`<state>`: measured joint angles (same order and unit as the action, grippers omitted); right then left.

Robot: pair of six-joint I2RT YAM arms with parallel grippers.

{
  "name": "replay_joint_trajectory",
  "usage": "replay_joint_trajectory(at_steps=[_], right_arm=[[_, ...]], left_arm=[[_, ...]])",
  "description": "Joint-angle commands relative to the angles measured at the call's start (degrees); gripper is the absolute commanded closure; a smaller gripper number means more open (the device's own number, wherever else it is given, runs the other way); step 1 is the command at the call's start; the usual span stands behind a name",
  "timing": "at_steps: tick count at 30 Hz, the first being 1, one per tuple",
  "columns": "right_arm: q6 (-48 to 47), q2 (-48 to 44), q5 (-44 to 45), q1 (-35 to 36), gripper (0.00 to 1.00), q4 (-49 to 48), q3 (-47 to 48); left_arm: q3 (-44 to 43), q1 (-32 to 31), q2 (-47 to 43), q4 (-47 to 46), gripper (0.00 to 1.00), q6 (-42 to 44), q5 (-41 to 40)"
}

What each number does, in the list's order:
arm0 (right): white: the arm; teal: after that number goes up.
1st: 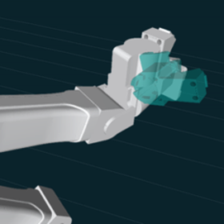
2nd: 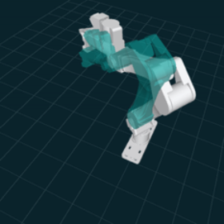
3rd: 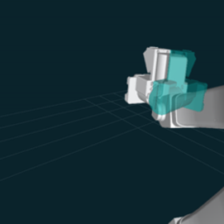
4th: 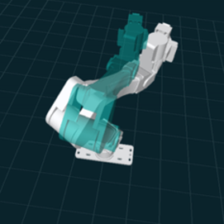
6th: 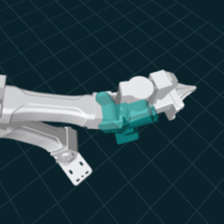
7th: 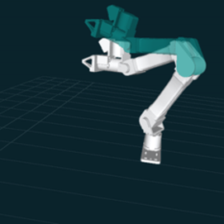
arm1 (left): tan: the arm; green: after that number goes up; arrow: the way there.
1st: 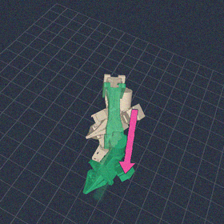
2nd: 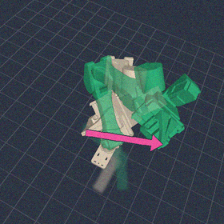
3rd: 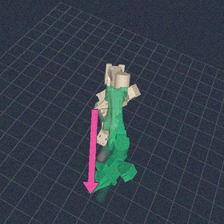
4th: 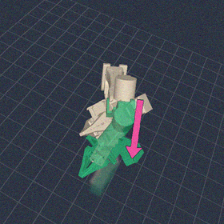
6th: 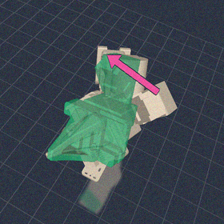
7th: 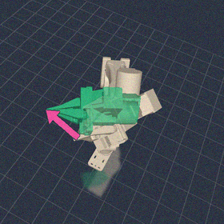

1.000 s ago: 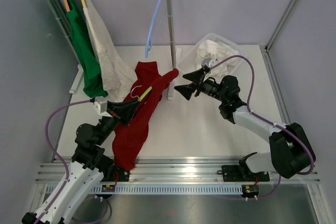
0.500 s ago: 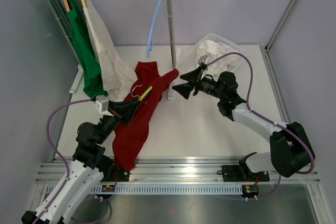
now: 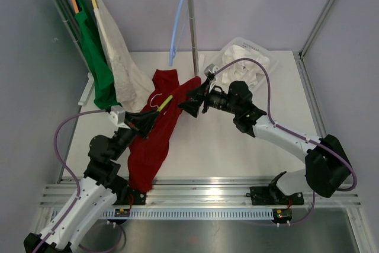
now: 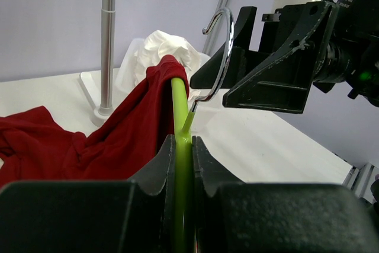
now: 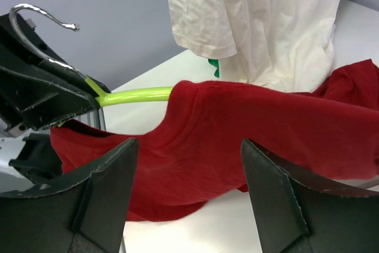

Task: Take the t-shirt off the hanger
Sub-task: Remove the tshirt from the hanger

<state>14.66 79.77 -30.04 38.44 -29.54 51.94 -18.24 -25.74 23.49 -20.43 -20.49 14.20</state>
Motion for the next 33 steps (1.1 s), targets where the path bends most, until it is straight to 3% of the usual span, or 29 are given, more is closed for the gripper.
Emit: replay_joint_trajectory(at_steps=[1,10,16,21,22,26,33], right_arm=[[0.0,-1.3,8.8,3.9,0.22,6.8,4.3],[-2.4,0.2,24.4,11.0,0.22,11.2,7.8],[-2.3,3.0,34.2,15.1,0.25,7.6,8.7],[-1.2,4.8,38.9,16.1,0.54,4.9,8.8],[-1.1,4.8,39.4,16.0,0.70,4.8,8.9],[-0.9,2.9,43.1,16.0,0.98,0.8,5.9],[-1.0,0.1,43.9,16.0,1.00,-3.1,2.6]], left_arm=[[-3.6,-0.5,-1.0,-9.1,1.00,1.9,-0.5],[-5.0,-0.6,-1.0,-9.6,1.00,1.2,-0.4],[-5.1,-0.7,-1.2,-9.0,1.00,0.5,0.6],[-4.9,-0.8,-1.8,-8.7,1.00,0.4,0.8],[-5.0,-0.8,-1.9,-8.5,1.00,0.5,0.9],[-4.9,-0.8,-2.7,-7.4,1.00,1.2,1.2],[-5.1,-0.9,-2.5,-6.0,1.00,1.9,1.4]])
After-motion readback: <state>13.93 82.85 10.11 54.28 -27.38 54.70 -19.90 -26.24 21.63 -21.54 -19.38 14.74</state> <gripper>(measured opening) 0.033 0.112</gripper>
